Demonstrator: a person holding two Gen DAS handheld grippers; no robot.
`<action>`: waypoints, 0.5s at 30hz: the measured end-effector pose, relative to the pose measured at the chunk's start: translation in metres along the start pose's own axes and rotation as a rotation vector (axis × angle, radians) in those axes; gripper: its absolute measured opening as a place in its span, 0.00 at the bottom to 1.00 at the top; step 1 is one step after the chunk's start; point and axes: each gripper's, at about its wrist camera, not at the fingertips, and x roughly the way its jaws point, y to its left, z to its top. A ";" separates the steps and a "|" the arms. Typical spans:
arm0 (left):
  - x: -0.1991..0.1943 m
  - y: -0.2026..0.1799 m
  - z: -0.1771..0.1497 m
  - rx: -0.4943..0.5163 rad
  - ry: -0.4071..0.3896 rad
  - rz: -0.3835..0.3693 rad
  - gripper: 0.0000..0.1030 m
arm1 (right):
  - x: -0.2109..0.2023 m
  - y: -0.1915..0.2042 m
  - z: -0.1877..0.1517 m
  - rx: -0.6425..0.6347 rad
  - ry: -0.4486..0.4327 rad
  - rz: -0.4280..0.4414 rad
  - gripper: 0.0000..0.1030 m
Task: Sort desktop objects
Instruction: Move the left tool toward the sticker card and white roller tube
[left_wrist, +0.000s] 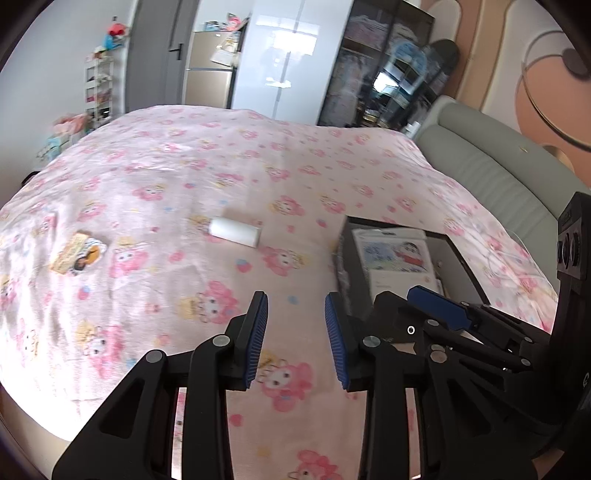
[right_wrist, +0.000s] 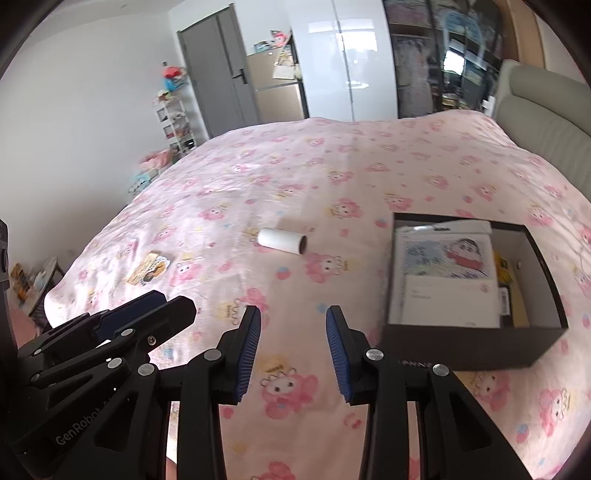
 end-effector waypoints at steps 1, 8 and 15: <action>0.000 0.006 0.001 -0.010 -0.002 0.009 0.31 | 0.004 0.005 0.002 -0.009 0.003 0.007 0.32; 0.006 0.053 0.008 -0.067 0.000 0.056 0.31 | 0.036 0.045 0.015 -0.088 0.031 0.037 0.32; 0.012 0.113 0.011 -0.155 -0.009 0.126 0.31 | 0.071 0.091 0.027 -0.196 0.050 0.054 0.32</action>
